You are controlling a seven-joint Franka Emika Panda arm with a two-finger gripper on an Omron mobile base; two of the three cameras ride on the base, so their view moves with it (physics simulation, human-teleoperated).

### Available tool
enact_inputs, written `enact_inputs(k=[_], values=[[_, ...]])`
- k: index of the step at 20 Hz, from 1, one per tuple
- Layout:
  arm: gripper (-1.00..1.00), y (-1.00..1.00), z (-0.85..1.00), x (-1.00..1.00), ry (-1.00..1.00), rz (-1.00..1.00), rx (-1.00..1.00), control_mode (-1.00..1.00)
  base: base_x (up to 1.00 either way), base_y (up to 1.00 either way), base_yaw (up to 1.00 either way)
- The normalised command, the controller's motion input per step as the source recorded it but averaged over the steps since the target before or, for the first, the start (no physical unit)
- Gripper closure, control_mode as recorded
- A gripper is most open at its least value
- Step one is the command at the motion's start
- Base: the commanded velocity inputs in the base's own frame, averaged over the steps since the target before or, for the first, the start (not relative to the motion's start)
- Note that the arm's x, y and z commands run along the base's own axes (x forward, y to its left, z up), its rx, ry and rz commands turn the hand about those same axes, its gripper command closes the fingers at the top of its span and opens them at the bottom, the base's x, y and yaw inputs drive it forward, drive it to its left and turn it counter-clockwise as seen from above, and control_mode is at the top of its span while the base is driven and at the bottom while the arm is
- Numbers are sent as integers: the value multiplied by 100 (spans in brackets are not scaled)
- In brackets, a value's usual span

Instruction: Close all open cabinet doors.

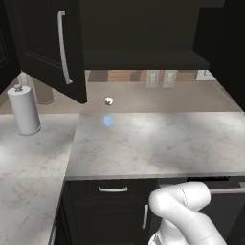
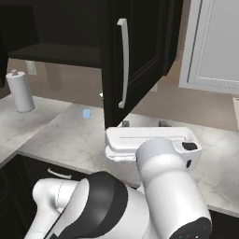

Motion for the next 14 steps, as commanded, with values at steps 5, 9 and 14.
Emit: enact_inputs(k=[5, 9, 14], values=[[-100, 0, -7, 80, 6, 11, 2, -100, 0, 0, 0], [-100, -4, -18, 63, 2, 20, 0, -100, 0, 0, 0], [-100, -14, -23, 52, 0, 29, 0, -100, 0, 0, 0]])
